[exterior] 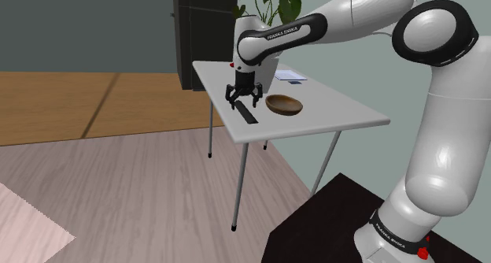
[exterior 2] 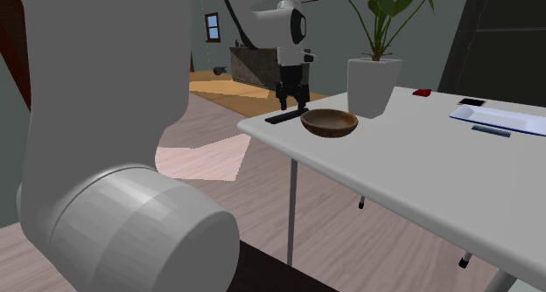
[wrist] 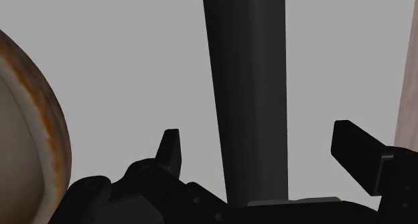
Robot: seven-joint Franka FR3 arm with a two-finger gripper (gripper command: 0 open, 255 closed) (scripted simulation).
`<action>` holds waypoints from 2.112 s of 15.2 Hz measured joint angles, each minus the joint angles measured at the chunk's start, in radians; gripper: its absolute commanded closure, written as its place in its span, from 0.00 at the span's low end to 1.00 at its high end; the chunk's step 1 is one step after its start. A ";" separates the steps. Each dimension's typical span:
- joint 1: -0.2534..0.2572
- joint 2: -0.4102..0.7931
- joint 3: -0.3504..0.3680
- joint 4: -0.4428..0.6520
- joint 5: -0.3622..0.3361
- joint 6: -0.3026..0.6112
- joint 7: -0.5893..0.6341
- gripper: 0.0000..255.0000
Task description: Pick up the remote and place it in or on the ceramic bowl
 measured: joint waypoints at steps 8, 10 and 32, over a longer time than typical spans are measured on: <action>0.000 0.003 0.000 -0.006 -0.001 0.009 0.001 1.00; 0.001 0.002 0.001 -0.004 0.000 0.010 0.001 1.00; 0.002 -0.031 0.004 0.135 0.011 -0.164 -0.015 1.00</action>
